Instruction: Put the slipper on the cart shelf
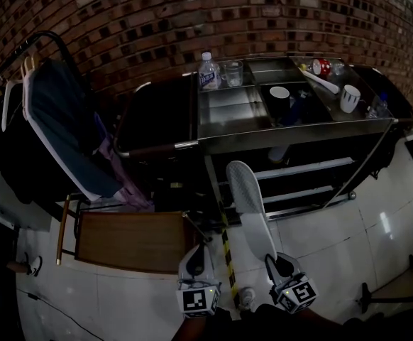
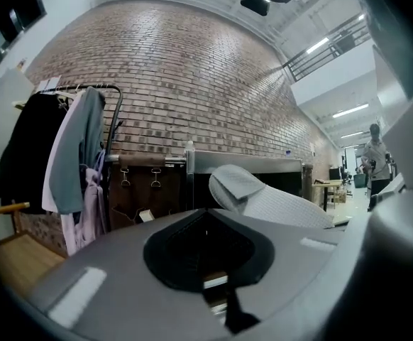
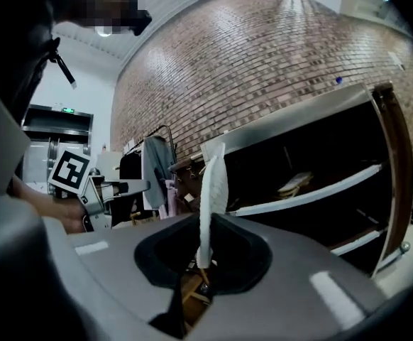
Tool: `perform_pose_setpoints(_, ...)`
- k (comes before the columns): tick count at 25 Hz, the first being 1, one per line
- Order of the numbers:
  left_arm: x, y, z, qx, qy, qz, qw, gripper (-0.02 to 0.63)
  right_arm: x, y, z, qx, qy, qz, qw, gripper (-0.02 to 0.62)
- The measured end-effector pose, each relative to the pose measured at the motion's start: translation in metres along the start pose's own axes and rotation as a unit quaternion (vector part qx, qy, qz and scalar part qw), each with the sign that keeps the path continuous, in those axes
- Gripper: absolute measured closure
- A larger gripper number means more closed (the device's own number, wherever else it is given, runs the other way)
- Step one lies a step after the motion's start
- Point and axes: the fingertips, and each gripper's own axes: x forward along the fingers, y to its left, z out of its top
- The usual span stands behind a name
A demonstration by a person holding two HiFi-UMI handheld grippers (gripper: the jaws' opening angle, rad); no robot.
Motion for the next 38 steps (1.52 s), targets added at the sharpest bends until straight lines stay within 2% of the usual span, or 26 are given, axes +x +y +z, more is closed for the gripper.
perform_pose_setpoints(8, 0.002, 0.000, -0.005, -0.010, 0.006, -0.009, 0.9999, 0.589, 0.038, -0.035, -0.023, 0.103, 0.028, -0.034, 0.994, 0.558)
perform_pose_setpoints(12, 0.005, 0.012, -0.007, -0.013, 0.007, -0.004, 0.9999, 0.589, 0.078, -0.049, -0.023, 0.158, 0.026, -0.033, 0.987, 0.558)
perform_pose_setpoints(17, 0.011, 0.018, -0.010, -0.019, 0.010, -0.008, 0.9997, 0.589, 0.136, -0.073, -0.004, 0.260, 0.001, -0.020, 0.966, 0.558)
perform_pose_setpoints(23, 0.022, 0.032, 0.000, -0.012, 0.005, -0.011, 0.9998, 0.589, 0.205, -0.087, 0.008, 0.332, 0.007, 0.016, 0.943, 0.557)
perform_pose_setpoints(33, 0.035, 0.051, 0.000, -0.016, 0.009, -0.001, 0.9998, 0.589, 0.275, -0.134, -0.005, 0.456, 0.032, 0.005, 0.890, 0.555)
perform_pose_setpoints(35, 0.038, 0.051, -0.003, -0.014, 0.011, -0.005, 0.9998, 0.589, 0.287, -0.144, -0.005, 0.458, 0.033, -0.004, 0.888, 0.555)
perform_pose_setpoints(38, 0.040, 0.049, -0.005, -0.014, 0.014, -0.010, 0.9998, 0.589, 0.301, -0.154, -0.006, 0.448, 0.045, -0.022, 0.893, 0.554)
